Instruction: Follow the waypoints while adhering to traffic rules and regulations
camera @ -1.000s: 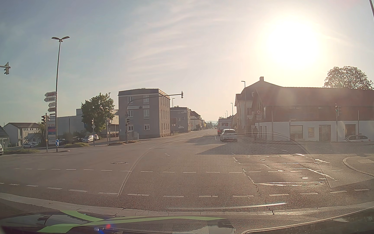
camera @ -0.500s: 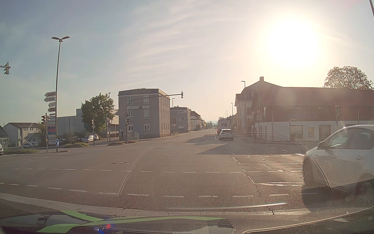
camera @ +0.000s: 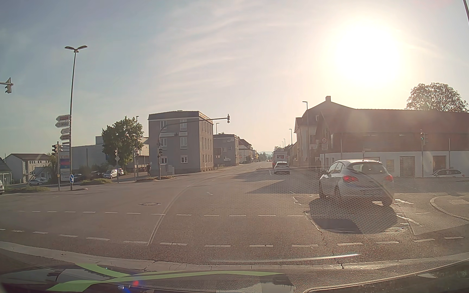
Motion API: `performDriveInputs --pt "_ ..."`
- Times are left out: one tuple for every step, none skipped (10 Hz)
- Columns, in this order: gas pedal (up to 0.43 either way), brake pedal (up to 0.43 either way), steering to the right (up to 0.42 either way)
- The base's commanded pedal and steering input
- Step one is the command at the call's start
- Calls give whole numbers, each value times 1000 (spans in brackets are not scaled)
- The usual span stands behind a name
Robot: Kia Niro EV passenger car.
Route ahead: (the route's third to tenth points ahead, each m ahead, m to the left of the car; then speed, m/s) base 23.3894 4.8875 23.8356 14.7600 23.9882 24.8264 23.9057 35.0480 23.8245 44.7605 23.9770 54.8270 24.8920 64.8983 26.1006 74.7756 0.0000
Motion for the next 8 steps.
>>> performDriveInputs --pt "0 268 -4" --pt "0 268 -4" --pt "0 268 -4" --pt "0 268 -4" --pt "0 268 -4" --pt "0 268 -4" --pt "0 268 -4" --pt "0 268 -4"
